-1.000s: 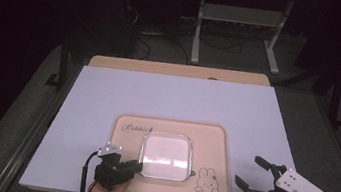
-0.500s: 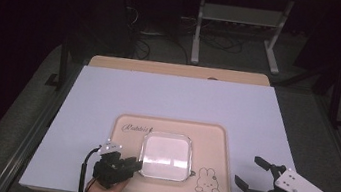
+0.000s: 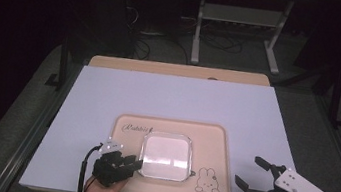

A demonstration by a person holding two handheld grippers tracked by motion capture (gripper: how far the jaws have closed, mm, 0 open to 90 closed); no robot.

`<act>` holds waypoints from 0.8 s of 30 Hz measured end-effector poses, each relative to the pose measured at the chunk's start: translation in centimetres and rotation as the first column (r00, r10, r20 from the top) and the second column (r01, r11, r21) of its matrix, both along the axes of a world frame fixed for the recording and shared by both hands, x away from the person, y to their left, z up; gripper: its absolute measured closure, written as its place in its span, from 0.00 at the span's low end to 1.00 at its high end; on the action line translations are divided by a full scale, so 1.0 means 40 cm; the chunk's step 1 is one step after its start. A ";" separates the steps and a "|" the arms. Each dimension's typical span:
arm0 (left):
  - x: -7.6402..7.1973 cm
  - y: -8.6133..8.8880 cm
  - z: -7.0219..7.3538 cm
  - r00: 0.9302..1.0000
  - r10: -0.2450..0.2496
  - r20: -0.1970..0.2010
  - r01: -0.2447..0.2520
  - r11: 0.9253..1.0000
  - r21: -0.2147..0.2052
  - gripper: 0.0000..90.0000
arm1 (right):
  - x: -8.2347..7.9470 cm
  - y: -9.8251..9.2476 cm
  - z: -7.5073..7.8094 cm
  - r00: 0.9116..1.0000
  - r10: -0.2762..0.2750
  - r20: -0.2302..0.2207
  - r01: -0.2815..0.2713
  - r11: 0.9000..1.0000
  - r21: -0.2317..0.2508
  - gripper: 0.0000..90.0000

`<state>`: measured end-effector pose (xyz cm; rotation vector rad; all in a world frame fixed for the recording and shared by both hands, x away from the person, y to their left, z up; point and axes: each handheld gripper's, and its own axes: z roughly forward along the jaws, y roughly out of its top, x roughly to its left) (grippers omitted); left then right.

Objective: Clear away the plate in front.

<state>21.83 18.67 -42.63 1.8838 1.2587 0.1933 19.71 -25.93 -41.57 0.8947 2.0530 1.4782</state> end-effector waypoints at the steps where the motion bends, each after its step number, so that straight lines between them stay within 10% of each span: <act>1: 0.001 0.002 0.002 1.000 -0.006 0.004 0.006 1.000 0.001 0.71 | 0.000 0.000 0.000 1.000 0.000 0.000 0.000 1.000 -0.001 0.14; 24: 0.035 0.075 0.069 0.974 -0.154 0.167 0.159 0.987 -0.014 0.58 | 0.003 -0.017 -0.003 0.999 -0.032 -0.006 0.032 1.000 0.000 0.14</act>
